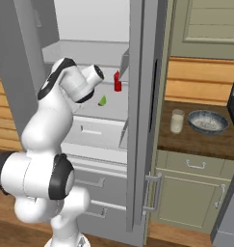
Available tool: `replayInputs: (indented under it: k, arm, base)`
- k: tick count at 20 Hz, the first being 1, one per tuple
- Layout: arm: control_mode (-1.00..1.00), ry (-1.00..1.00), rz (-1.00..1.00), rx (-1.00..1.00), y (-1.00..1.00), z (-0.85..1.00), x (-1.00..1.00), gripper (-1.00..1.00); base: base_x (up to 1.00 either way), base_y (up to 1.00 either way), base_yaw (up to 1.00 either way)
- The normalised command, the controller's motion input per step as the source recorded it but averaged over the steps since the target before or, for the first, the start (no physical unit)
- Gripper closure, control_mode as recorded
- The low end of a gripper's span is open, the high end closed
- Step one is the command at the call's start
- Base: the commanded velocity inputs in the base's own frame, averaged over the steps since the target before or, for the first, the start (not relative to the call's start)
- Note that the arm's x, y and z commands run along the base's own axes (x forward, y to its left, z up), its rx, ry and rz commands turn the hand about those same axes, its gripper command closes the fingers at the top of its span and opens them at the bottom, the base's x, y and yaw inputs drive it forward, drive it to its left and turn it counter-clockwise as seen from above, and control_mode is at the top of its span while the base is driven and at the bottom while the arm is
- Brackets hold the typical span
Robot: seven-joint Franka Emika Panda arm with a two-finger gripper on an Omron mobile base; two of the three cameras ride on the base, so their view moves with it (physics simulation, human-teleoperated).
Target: Grab a lemon wedge from the fridge and one ice cube from the ice bowl, and put them in the glass of lemonade.
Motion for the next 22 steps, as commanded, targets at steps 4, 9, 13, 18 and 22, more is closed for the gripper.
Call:
replayInputs:
  k: [4, 9, 13, 18, 22]
  arm:
    - [-1.00, 0.00, 0.12, 0.00, 1.00, -0.15, -0.46, -1.00]
    - [-1.00, -0.01, 0.09, -0.01, 1.00, -0.04, -0.46, -1.00]
    - [-1.00, -0.04, 0.08, -0.02, 1.00, 0.00, -0.64, -1.00]
    - [-1.00, -0.03, 0.07, -0.01, 1.00, 0.02, -0.56, -1.00]
    - [-1.00, -0.07, 0.02, -0.05, 1.00, 0.00, -0.30, -1.00]
  base:
    - [0.00, 0.00, 0.00]
    - [0.00, 0.00, 0.00]
    - [0.00, 0.00, 0.00]
    - [0.00, 0.00, 0.00]
    - [0.00, 0.00, 0.00]
